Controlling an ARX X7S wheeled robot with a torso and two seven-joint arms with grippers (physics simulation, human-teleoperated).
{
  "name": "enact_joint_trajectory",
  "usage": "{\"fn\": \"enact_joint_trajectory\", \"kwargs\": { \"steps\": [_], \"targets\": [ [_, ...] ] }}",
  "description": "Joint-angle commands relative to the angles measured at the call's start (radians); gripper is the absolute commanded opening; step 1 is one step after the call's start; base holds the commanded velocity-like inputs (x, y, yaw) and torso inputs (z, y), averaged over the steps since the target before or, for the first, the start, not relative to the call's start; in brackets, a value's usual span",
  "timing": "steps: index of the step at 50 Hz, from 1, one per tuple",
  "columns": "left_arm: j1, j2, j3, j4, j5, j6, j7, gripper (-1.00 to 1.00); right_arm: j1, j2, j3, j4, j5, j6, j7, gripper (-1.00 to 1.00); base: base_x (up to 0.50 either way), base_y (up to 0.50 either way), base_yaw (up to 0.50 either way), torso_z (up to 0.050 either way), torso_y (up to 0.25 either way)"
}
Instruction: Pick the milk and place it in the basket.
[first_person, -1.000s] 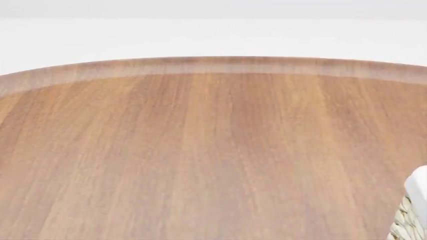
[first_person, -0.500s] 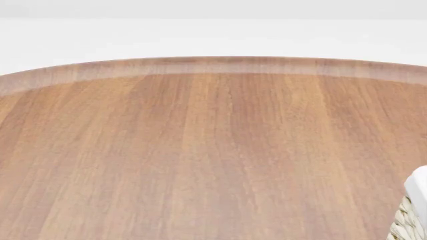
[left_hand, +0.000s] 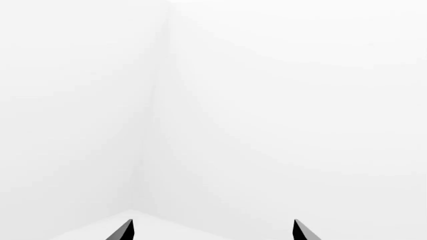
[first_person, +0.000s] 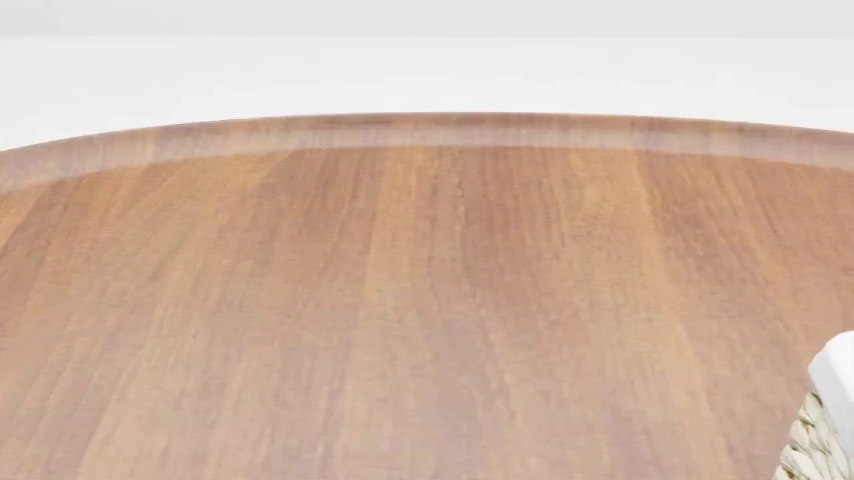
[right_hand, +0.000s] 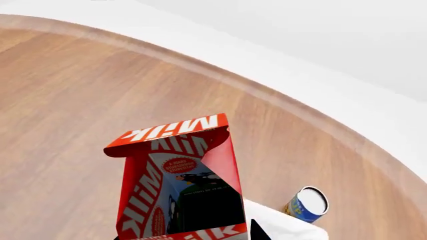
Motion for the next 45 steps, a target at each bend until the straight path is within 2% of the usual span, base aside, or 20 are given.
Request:
{"fn": "enact_joint_trajectory", "kwargs": {
  "steps": [1, 38, 45],
  "targets": [
    [0.003, 0.019, -0.020, 0.005, 0.018, 0.004, 0.024, 1.00, 0.051, 0.000, 0.049, 0.027, -0.033, 0.012, 0.023, -1.00, 0.00, 0.00, 0.00, 0.000, 0.000],
    [0.000, 0.014, -0.008, -0.001, 0.027, 0.006, 0.017, 1.00, -0.084, -0.053, 0.114, 0.140, 0.045, 0.066, 0.195, -1.00, 0.00, 0.00, 0.00, 0.000, 0.001],
    [0.001, 0.012, -0.010, -0.001, 0.024, 0.007, 0.017, 1.00, -0.152, -0.053, 0.190, 0.161, 0.111, 0.070, 0.275, -1.00, 0.00, 0.00, 0.00, 0.001, 0.001]
  ]
}}
